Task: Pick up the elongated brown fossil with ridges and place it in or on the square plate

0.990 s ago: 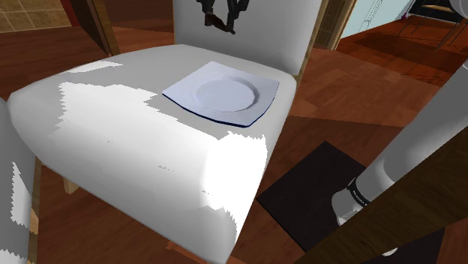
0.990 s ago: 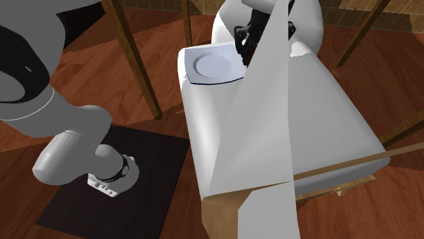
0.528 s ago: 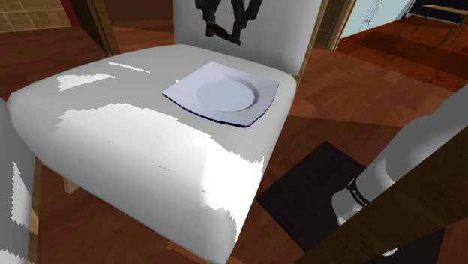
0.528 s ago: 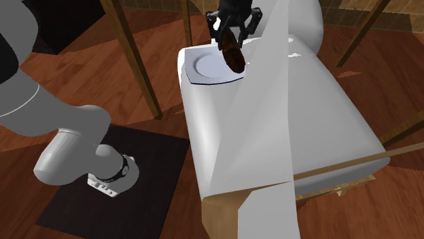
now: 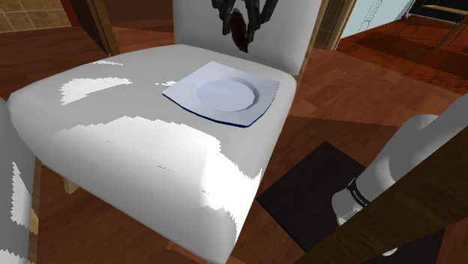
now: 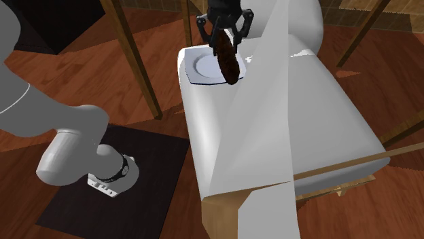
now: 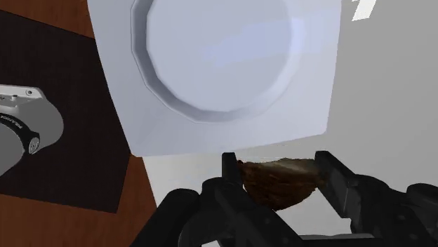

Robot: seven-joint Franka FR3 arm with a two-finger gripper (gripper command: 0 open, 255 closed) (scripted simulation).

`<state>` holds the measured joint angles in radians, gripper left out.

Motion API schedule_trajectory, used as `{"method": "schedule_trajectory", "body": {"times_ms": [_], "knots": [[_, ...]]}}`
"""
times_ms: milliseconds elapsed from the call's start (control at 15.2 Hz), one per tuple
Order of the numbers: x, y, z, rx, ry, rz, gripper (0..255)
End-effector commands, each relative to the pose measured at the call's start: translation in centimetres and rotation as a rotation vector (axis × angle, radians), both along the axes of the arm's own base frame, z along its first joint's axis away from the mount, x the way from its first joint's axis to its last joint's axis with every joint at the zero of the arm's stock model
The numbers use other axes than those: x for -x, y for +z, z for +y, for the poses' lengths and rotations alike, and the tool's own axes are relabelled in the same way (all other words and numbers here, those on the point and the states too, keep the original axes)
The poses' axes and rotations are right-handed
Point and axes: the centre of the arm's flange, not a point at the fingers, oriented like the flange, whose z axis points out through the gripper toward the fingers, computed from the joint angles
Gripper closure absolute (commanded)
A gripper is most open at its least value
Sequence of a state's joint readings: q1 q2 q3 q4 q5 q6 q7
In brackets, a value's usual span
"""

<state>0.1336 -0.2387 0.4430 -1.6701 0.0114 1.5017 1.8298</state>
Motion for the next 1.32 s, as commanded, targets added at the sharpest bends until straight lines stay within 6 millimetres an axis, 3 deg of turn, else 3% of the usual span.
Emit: {"method": "schedule_trajectory", "body": {"times_ms": [0,660,1188,1254], "knots": [[2.9,-2.6,4.5,-0.174,0.076,0.134,255],[2.9,-7.9,4.5,-0.174,0.076,0.134,255],[2.9,-7.9,4.5,-0.174,0.076,0.134,255],[3.4,-7.9,4.9,-0.175,0.076,0.133,0]]}}
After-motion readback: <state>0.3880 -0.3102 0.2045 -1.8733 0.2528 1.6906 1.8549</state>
